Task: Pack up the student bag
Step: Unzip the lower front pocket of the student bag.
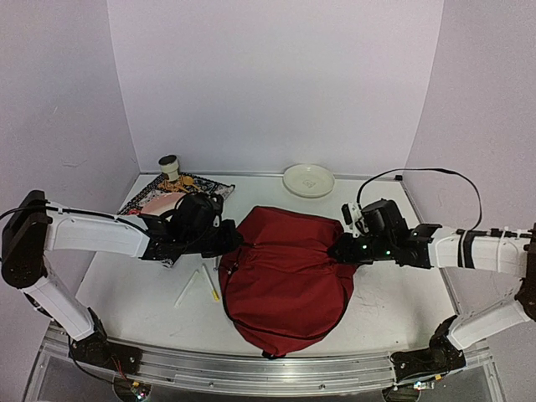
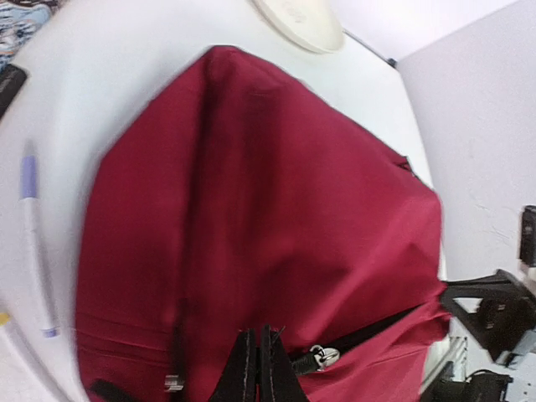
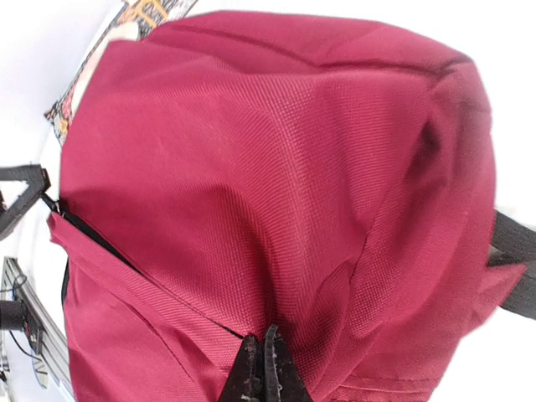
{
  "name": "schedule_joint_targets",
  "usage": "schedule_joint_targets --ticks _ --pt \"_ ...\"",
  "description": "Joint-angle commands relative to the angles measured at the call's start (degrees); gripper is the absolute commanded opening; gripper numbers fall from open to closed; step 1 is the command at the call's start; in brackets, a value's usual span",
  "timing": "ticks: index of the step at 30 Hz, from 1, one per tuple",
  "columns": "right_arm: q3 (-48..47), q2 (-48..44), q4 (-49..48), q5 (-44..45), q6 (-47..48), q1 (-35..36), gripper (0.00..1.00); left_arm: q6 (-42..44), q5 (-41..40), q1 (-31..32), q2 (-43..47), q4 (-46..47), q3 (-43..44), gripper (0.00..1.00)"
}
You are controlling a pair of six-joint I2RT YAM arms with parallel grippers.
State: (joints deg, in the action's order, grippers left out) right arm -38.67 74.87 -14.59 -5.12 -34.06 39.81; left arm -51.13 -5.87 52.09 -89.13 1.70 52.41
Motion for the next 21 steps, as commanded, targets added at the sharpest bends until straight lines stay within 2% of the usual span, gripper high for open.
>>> schedule_joint_targets --ticks 1,8,12,15,17,19,21 --pt "1.39 -4.89 9.19 7.69 0.20 -4.08 0.00 1.26 -5.20 -2.68 3.61 -3.86 -3.41 0.00" --pt "1.20 -7.55 11.24 6.95 1.33 -5.56 0.00 1.60 -7.55 -4.27 1.84 -4.31 -5.93 0.00" --pt "-0.66 -5.96 11.10 0.26 6.01 -5.54 0.04 3.36 -2.03 -4.12 -0.89 -1.17 -4.81 0.00" --pt "-2.89 -5.78 12.07 -2.36 8.77 -5.46 0.18 4.92 1.11 -3.85 -1.31 2.23 -3.69 0.00" --pt "-5.59 -5.63 13.70 -3.06 11.45 -5.04 0.34 6.55 2.76 -3.75 -1.64 2.59 -2.21 0.00" --pt "-9.08 -4.85 16.60 -2.01 14.66 -3.97 0.46 7.57 3.71 -3.75 -1.33 2.57 -0.97 0.04" --pt "-12.85 -3.66 18.97 -0.33 17.31 -2.84 0.53 8.03 4.06 -3.57 0.30 2.58 -0.66 0.13"
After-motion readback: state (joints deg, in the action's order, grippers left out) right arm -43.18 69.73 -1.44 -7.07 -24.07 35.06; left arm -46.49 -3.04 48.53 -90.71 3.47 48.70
